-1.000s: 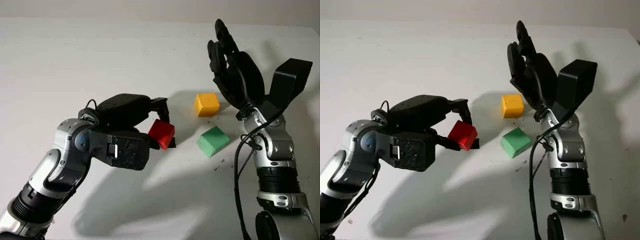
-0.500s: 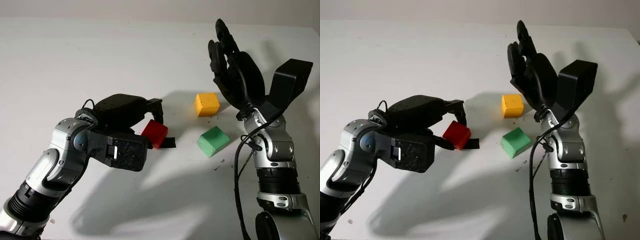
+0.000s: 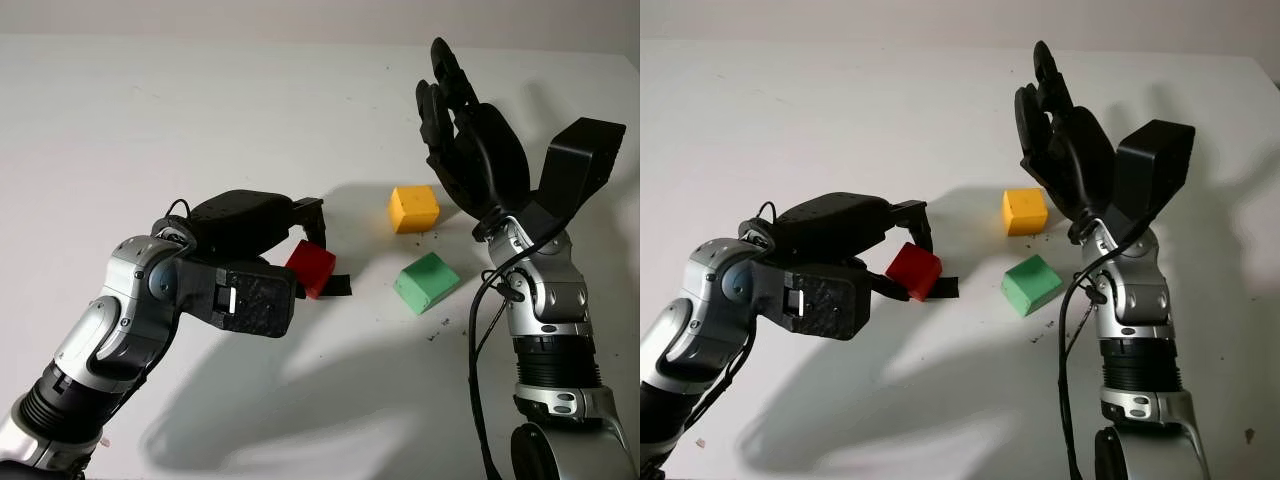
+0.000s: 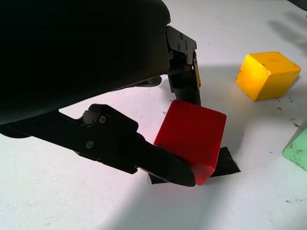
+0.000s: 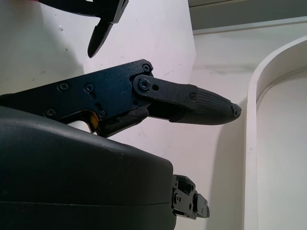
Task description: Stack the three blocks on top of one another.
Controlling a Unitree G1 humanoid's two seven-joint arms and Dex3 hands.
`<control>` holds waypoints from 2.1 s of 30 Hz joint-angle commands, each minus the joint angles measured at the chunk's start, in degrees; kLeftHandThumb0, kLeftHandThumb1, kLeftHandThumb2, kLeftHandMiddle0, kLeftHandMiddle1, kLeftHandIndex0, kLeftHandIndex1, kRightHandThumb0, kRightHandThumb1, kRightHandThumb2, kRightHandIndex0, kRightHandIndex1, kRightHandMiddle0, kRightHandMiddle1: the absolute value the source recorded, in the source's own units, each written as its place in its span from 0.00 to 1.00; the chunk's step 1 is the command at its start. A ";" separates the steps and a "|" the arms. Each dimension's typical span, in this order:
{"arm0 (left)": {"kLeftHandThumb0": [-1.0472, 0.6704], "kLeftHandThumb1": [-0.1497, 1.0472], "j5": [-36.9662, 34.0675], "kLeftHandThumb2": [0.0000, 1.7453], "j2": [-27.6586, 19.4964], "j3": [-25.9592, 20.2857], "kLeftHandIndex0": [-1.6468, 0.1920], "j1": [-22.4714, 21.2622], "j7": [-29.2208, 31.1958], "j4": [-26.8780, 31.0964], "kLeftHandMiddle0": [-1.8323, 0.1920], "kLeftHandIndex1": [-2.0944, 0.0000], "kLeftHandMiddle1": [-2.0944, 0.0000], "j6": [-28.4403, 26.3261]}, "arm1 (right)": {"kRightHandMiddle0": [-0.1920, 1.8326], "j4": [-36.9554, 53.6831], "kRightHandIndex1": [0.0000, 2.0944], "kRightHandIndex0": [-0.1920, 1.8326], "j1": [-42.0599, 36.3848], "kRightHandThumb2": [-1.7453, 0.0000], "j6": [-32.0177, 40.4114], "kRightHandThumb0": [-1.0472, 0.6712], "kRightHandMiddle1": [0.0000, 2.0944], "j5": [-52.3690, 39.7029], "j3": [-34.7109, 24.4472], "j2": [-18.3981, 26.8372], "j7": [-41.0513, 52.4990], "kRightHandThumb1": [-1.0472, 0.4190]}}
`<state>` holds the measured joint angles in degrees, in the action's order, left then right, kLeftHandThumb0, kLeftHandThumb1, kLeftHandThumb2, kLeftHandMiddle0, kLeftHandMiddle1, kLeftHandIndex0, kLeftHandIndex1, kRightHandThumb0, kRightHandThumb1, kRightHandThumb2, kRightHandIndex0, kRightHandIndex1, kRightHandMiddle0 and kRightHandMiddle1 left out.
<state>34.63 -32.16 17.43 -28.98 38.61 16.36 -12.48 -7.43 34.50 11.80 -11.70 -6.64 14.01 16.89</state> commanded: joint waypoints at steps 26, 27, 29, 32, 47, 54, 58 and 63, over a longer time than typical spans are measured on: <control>0.13 0.91 -25.62 0.02 -5.75 -20.70 1.00 -4.00 13.73 8.97 1.00 1.00 1.00 -19.20 | 0.00 0.24 0.00 0.00 0.38 0.64 -0.89 0.19 0.00 0.29 -0.66 1.62 1.08 0.00; 0.12 0.92 -28.37 0.03 -6.16 -23.17 1.00 -4.40 13.79 9.26 1.00 1.00 1.00 -21.60 | 0.00 0.16 0.00 0.00 0.54 0.64 -0.87 0.20 0.00 0.18 -0.75 1.80 1.24 0.00; 0.07 0.97 -31.71 0.06 -7.10 -27.77 1.00 -3.94 12.07 10.47 1.00 1.00 1.00 -25.19 | 0.00 -0.09 0.00 0.00 0.92 0.64 -0.99 0.20 0.00 0.15 -0.79 2.30 1.74 0.00; 0.05 1.00 -31.91 0.24 -4.67 -31.64 1.00 -1.53 3.65 13.58 1.00 1.00 1.00 -27.22 | 0.00 -1.24 0.00 0.00 1.82 0.64 -1.77 0.21 0.00 0.54 -0.73 3.42 2.75 0.00; 0.18 1.00 -34.28 0.28 10.83 -34.47 1.00 1.94 -27.71 -7.58 1.00 1.00 1.00 -1.51 | 0.12 -5.37 0.05 0.09 9.48 0.96 -3.41 0.19 0.06 11.61 1.98 14.93 5.74 0.04; 0.19 1.00 -35.90 0.29 11.59 -34.20 1.00 1.82 -31.45 -11.92 1.00 1.00 0.99 1.02 | 0.13 -6.20 0.15 0.27 12.92 0.97 -6.42 0.24 0.30 18.75 4.58 21.21 7.07 0.12; 0.21 1.00 -37.15 0.30 11.62 -33.65 1.00 2.26 -31.01 -11.70 1.00 1.00 1.00 1.45 | 0.18 -5.99 0.16 0.30 13.72 0.97 -9.72 0.25 0.27 23.98 6.85 25.64 8.81 0.14; 0.22 1.00 -38.11 0.31 12.00 -33.06 1.00 2.56 -31.25 -11.76 1.00 1.00 1.00 2.27 | 0.29 -5.68 0.07 0.27 12.79 0.97 -14.32 0.25 0.08 29.14 9.38 29.31 10.47 0.15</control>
<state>-3.23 -20.40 -15.86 -26.94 7.51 4.60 -10.96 -13.74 47.25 -1.40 16.60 2.22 41.97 27.17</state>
